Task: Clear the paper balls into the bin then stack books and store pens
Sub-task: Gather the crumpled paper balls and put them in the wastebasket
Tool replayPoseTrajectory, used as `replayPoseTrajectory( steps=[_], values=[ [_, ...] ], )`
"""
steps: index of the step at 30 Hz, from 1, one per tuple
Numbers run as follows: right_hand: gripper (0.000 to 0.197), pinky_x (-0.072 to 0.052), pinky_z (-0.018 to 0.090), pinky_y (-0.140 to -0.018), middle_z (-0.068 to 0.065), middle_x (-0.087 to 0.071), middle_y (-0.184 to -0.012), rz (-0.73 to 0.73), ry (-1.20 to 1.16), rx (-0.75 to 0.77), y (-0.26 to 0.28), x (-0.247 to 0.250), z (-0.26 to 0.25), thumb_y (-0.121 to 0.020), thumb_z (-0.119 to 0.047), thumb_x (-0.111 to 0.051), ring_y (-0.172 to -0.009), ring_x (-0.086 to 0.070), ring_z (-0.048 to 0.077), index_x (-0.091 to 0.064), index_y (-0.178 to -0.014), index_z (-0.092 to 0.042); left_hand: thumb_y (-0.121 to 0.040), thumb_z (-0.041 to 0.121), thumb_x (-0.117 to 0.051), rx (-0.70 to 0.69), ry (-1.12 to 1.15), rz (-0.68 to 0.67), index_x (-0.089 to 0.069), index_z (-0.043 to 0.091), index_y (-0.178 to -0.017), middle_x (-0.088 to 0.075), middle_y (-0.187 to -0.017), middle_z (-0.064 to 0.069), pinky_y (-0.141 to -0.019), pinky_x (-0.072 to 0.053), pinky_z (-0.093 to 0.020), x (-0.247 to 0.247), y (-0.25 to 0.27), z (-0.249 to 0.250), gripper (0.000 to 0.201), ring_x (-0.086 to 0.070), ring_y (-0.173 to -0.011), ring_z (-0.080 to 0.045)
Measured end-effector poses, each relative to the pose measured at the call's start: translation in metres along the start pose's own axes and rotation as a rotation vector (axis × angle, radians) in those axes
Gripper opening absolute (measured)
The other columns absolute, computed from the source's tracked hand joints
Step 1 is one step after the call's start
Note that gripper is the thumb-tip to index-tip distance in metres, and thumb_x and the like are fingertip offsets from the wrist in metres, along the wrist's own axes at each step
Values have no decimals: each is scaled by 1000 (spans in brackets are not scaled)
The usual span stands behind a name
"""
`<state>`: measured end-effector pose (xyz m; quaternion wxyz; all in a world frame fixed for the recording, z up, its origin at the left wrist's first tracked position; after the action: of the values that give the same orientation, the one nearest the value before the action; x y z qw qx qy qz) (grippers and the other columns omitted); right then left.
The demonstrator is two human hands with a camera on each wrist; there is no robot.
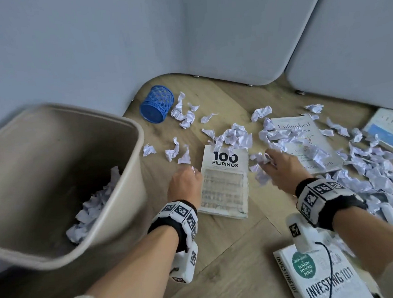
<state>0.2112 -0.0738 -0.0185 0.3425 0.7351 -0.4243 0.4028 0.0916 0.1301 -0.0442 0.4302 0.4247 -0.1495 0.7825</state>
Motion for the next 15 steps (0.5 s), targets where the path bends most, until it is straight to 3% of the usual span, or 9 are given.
replayPoseTrajectory(
  steps=[2,4,6,8,10,12,13,15],
  values=[
    [23,-44,27,-42,11,-58,-66,78,-94,82,4,34,-38,-97,-29,-51,-49,-55,26,-47,-84,-12,-99,23,-41,-57,83,98,-52,5,-81,-61,-80,-17,-62,-28,-32,14,15,7,28,-50,-71,-34],
    [27,-48,31,-48,16,-60,-67,155,-147,208,8,64,-85,-97,-33,-53,-51,-57,31,-50,-85,-9,-99,24,-40,-71,142,136,-45,13,-77,-53,-69,-9,-60,-27,-30,27,34,6,25,-42,-64,-28],
    [31,-49,39,-54,21,-59,-68,215,-211,341,17,86,-139,-96,-35,-53,-56,-56,38,-47,-82,-7,-100,26,-39,-54,152,81,-43,16,-76,-52,-67,-5,-60,-33,-32,35,55,-4,26,-48,-65,-27],
    [32,-48,40,-53,24,-56,-68,208,-293,480,29,96,-191,-96,-34,-52,-56,-54,38,-44,-82,-6,-100,29,-39,-100,132,5,-40,15,-71,-52,-63,-3,-59,-35,-33,46,79,-16,32,-52,-63,-25],
    [30,-47,39,-50,20,-55,-63,168,-332,591,40,95,-233,-96,-30,-52,-52,-53,33,-43,-82,-5,-100,31,-40,-217,131,-70,-30,18,-63,-36,-53,4,-53,-28,-27,67,107,-16,40,-38,-50,-15],
    [29,-48,41,-51,14,-52,-60,164,-370,652,45,89,-262,-96,-30,-52,-53,-52,33,-43,-80,-7,-99,32,-40,-333,138,-107,-23,24,-60,-28,-52,6,-49,-21,-20,98,131,-4,43,-29,-47,-12],
    [28,-49,42,-52,14,-51,-61,171,-402,661,45,85,-273,-95,-30,-52,-57,-51,36,-44,-79,-8,-98,32,-40,-377,147,-75,-22,25,-61,-28,-53,6,-49,-20,-19,116,140,3,42,-29,-48,-12],
    [26,-47,40,-55,12,-48,-63,179,-450,662,43,78,-290,-94,-29,-53,-63,-49,37,-45,-78,-10,-95,29,-42,-450,162,140,-18,28,-62,-25,-54,9,-48,-19,-17,162,149,14,41,-27,-49,-9]
  ],
)
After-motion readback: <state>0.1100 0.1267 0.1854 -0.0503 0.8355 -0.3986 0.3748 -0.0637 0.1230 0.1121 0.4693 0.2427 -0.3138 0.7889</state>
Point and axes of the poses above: each hand's wrist, its own y-axis away from the middle knuckle, its own x-axis out of the back of the hand, z = x × y, the point moved 1 cm from there along -y, towards the middle knuckle
